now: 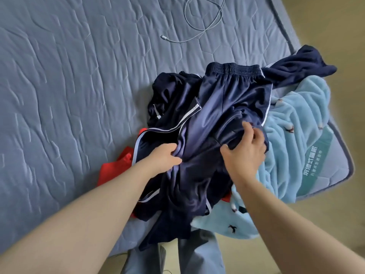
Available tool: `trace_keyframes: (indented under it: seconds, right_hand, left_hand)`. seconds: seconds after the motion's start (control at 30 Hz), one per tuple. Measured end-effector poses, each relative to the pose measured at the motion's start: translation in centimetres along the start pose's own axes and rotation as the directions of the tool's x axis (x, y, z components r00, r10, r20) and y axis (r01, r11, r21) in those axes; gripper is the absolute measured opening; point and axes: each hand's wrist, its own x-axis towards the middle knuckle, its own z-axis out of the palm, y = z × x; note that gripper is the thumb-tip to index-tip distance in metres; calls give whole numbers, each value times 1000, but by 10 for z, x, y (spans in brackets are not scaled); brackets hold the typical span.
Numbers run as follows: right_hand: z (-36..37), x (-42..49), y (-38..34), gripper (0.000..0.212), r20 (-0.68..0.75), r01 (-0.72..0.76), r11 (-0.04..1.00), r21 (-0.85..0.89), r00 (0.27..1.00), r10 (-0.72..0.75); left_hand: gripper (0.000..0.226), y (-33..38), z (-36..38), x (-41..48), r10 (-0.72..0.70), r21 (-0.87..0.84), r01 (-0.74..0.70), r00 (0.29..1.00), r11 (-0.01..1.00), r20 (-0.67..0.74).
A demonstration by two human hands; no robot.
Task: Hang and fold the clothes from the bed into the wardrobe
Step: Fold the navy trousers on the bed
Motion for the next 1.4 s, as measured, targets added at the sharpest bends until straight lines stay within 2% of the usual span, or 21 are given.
trace_keyframes:
  seconds: [0.13, 0.2, 0.27, 0.37, 0.43, 0.47, 0.5, 0.57, 0.6, 0.67, 0.8, 0.83, 0.9, 1.0, 1.03, 1.07, 1.17, 1.23, 1.27, 1.33, 1.4]
  right_hand:
    - [6, 23, 2, 60, 304, 99, 986, -137, 951, -53]
    - [10, 15, 1, 36, 387, 59, 996, -70, 922, -28]
    - [20, -5, 1, 18, 494, 16, 999, -32, 869, 2]
    - [32, -44, 3, 19, 758, -119, 993, -4, 647, 81]
    - [35, -54, 4, 17, 844, -182, 983, -14, 525, 109]
    - [34, -53, 3, 17, 828, -201, 980, 1, 550, 112]
    - [31, -48, 2, 18, 749, -192, 981, 20, 653, 112]
    - [23, -30, -2, 16, 377, -121, 992, 43, 921, 96]
    - [17, -17, -5, 12, 167, -100, 994, 46, 982, 91]
    - [8, 8, -7, 33, -53, -153, 986, 63, 986, 156]
    - [4, 40, 6, 72, 116, -373, 888, 269, 928, 355]
    - [6, 40, 10, 73, 179, -384, 860, 336, 923, 342]
    - [12, 29, 12, 62, 235, -383, 806, 452, 922, 306]
    - [26, -3, 20, 39, 321, -402, 781, 479, 908, 270]
    - [27, -15, 25, 35, 361, -412, 795, 444, 895, 262]
    - [28, -25, 32, 33, 400, -416, 821, 391, 880, 255]
    - [24, -36, 50, 22, 534, -459, 855, 243, 799, 277]
    - [19, -32, 52, 12, 540, -513, 800, 311, 788, 295]
    - [17, -27, 50, 11, 486, -508, 772, 382, 821, 299]
    - [13, -12, 43, 26, 334, -481, 725, 492, 874, 353]
    - [8, 6, 33, 37, 231, -452, 715, 533, 891, 391]
  left_hand:
    - [26, -26, -6, -12, -188, 103, 177, 976, 979, 106]
    - [17, -27, -11, -14, -258, -114, 269, 960, 956, 104]
    - [32, -24, -14, -9, -246, -423, 280, 960, 862, 133]
    - [36, -7, -11, 5, -151, -716, 112, 988, 690, 9]
    - [26, 4, -10, 17, -144, -672, 11, 979, 740, -143]
    - [18, 9, -10, 21, -127, -589, -17, 971, 808, -202]
    - [12, 13, -9, 23, -107, -488, -18, 968, 873, -228]
    - [18, 14, -6, 25, -73, -310, 8, 977, 951, -200]
    - [21, 12, -5, 24, -62, -245, 15, 980, 970, -187]
    - [23, 4, -6, 19, -58, -124, 37, 983, 992, -175]
    - [9, -13, -2, 8, -136, 334, 108, 989, 936, 61]
    - [8, -15, -1, 7, -164, 320, 124, 981, 939, 102]
    - [14, -12, -1, 9, -188, -66, 196, 976, 978, 105]
    - [13, 3, -6, 15, -122, -755, 164, 986, 635, 111]
    - [13, 6, -4, 16, -122, -784, 164, 986, 599, 113]
    - [9, 7, -3, 17, -134, -705, 161, 987, 691, 94]
    - [12, 1, 1, 14, -152, -160, 182, 972, 970, 178]
    - [11, -2, 5, 9, -219, 179, 174, 935, 968, 278]
    - [12, 0, 6, 7, -228, 199, 178, 938, 964, 262]
    - [14, 6, 8, 7, -256, -189, 288, 951, 939, 176]
    - [13, 16, 8, 12, -239, -671, 317, 948, 671, 209]
